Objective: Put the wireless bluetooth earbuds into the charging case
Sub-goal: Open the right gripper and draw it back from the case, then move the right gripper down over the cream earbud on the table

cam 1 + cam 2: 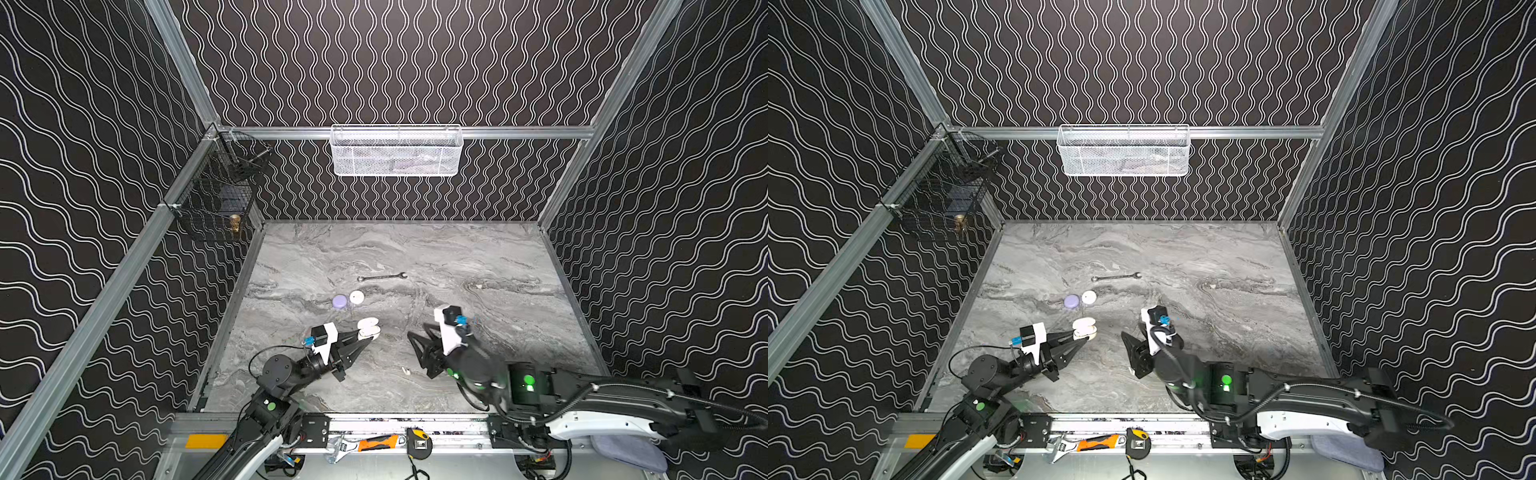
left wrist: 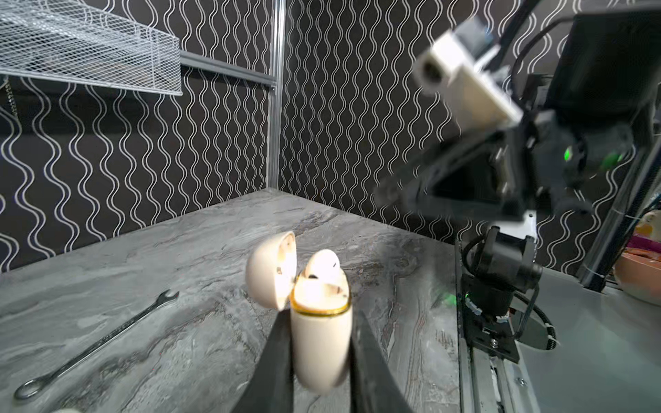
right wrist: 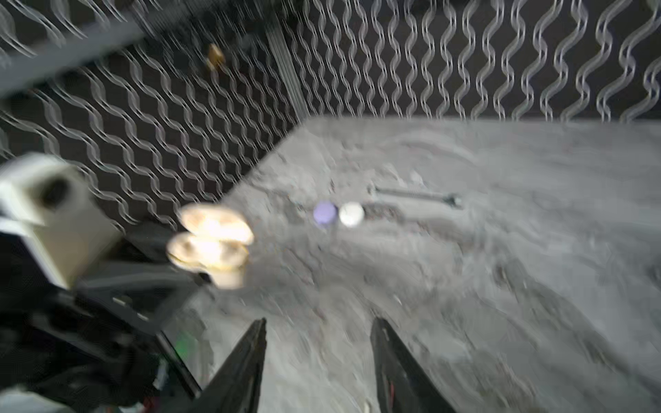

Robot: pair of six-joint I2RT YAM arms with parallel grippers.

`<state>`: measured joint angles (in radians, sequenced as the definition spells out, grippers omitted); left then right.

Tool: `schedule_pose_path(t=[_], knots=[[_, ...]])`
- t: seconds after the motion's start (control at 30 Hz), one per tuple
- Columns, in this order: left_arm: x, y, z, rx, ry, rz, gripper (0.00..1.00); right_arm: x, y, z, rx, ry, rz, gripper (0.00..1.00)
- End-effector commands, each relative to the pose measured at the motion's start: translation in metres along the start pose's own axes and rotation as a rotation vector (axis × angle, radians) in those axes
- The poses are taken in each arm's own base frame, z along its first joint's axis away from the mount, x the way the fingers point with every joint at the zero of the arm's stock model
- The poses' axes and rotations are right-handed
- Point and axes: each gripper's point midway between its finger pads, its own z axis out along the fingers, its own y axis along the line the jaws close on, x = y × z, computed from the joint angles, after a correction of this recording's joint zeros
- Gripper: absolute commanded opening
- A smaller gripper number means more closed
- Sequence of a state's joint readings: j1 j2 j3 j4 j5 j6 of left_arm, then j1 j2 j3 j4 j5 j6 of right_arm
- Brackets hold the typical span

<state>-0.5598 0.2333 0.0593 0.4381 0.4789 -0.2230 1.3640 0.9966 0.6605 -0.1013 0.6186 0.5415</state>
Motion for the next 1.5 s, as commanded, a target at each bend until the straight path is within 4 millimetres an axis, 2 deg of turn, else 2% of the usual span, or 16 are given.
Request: schedule_pose_path(t=[0.0, 0.1, 0.2, 0.43, 0.6, 0.77, 1.07, 1.47], knots=[[-0.008, 0.006, 0.0, -0.04, -0.025, 0.056, 0.0, 0.074, -0.019, 0.016, 0.057, 0.276, 0.084, 0.47], [-0.009, 0.008, -0.002, -0.06, -0.016, 0.066, 0.0, 0.109, -0.023, 0.03, 0.11, 0.397, 0.038, 0.46], [-0.01, 0.009, -0.003, -0.066, -0.014, 0.073, 0.0, 0.135, -0.027, 0.041, 0.153, 0.48, -0.004, 0.46], [-0.011, 0.009, -0.003, -0.071, -0.01, 0.074, 0.0, 0.163, -0.027, 0.06, 0.192, 0.57, -0.087, 0.47], [-0.012, 0.011, -0.003, -0.08, -0.011, 0.078, 0.0, 0.176, -0.042, 0.062, 0.274, 0.616, -0.135, 0.46], [-0.014, 0.009, -0.002, -0.071, -0.013, 0.077, 0.0, 0.182, -0.063, 0.058, 0.348, 0.631, -0.151, 0.45], [-0.017, 0.008, -0.001, -0.067, -0.02, 0.074, 0.0, 0.175, -0.086, 0.054, 0.38, 0.597, -0.107, 0.45], [-0.018, 0.009, -0.001, -0.069, -0.021, 0.074, 0.0, 0.175, -0.092, 0.037, 0.396, 0.625, -0.021, 0.45]])
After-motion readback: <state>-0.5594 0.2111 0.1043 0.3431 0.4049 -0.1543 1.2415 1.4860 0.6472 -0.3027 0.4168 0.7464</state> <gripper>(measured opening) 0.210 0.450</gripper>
